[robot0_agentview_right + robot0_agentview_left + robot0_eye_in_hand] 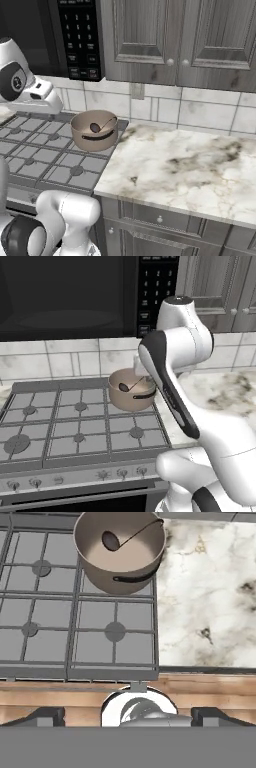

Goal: Open the cabinet and move the ladle to the pot. Then close the cabinet.

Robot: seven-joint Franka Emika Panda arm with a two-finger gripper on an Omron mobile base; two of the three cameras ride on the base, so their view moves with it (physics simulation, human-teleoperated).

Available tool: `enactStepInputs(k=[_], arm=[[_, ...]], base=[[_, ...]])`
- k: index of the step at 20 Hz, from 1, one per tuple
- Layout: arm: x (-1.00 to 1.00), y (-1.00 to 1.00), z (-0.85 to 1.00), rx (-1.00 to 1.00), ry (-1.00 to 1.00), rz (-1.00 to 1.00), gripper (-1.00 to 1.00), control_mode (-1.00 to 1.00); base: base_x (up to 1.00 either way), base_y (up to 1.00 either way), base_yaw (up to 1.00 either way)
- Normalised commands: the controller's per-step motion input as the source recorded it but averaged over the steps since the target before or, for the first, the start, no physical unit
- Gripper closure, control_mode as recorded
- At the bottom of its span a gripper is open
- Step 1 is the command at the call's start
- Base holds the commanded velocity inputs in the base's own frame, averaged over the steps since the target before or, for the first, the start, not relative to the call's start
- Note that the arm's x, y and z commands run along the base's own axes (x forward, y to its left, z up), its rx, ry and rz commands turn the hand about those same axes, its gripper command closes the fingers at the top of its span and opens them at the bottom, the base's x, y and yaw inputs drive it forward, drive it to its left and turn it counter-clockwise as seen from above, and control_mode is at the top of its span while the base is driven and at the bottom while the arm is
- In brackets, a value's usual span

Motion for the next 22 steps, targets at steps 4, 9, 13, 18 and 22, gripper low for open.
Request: enactStepInputs(k=[4,9,13,18,22], arm=[[0.17,-0.01,-0.80,0.00,0.18,0.01,-1.00,-1.00],[-0.05,-0.15,-0.48,0.00,0.03,0.07,-1.00,-1.00],[-0.18,0.00,-0.04,0.00,0.00,0.01,-1.00,1.00],[0.00,0.00,0.00,0.00,0.00,0.00,-1.00,1.00],[0.00,0.00,0.00,0.00,0.00,0.00,-1.00,1.00]], base=[[0.00,0.00,0.00],[0.00,0.00,0.00],[-0.75,0.00,0.06],[-0.67,0.36,0.44],[0.05,0.43,0.82]])
